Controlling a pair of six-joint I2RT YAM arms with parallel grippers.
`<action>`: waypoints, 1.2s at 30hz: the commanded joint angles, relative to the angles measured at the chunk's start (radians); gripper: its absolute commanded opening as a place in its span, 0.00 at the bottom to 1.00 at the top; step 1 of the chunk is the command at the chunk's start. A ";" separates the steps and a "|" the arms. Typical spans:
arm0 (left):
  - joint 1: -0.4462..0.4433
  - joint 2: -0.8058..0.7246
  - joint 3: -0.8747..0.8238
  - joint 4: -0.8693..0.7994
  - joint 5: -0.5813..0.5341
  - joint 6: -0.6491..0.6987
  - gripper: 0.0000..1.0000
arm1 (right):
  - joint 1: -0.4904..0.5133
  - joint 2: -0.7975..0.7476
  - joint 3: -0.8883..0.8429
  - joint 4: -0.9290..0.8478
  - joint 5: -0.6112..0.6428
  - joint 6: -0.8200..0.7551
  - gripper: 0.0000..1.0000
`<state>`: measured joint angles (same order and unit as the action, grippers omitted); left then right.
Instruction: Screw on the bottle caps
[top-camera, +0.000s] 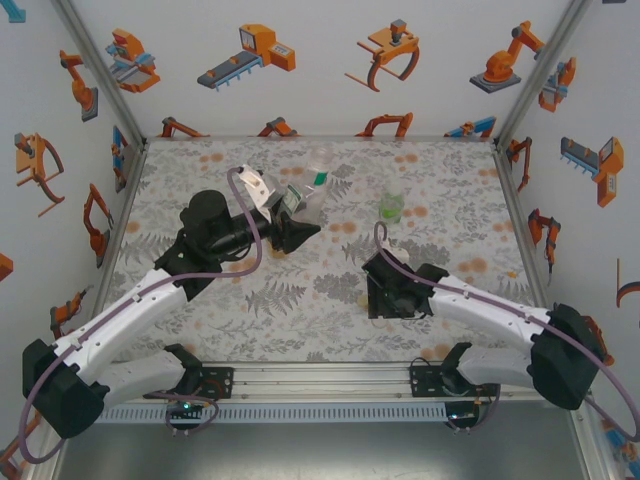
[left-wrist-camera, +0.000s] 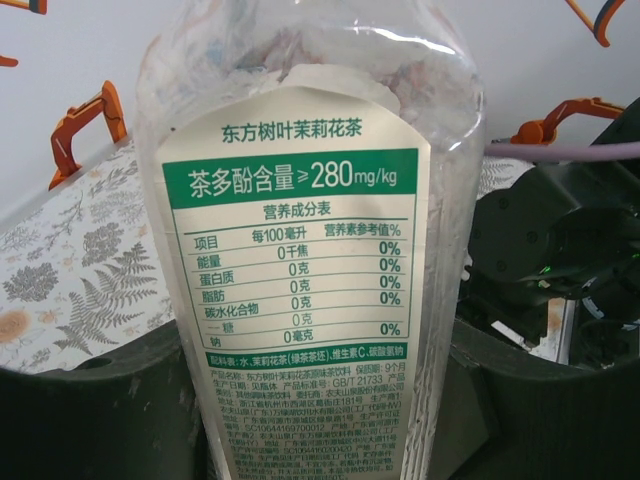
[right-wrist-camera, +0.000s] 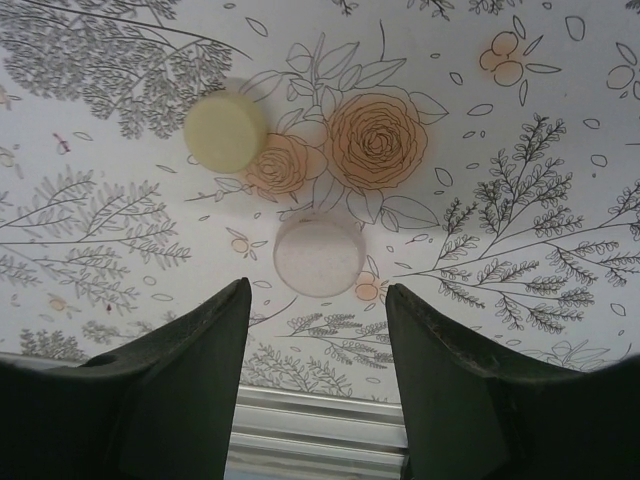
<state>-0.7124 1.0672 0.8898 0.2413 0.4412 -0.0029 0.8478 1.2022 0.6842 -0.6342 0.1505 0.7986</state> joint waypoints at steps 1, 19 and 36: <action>0.004 -0.014 0.000 0.009 -0.002 0.005 0.52 | 0.005 0.033 -0.009 0.032 0.006 0.026 0.54; 0.002 0.006 0.018 0.010 -0.009 -0.008 0.52 | 0.010 0.156 -0.031 0.102 -0.022 0.028 0.51; 0.002 0.019 0.024 0.000 -0.027 -0.010 0.52 | 0.020 0.205 0.014 0.041 -0.024 0.017 0.49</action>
<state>-0.7124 1.0828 0.8898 0.2340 0.4248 -0.0044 0.8593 1.3819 0.6930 -0.5552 0.1440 0.8146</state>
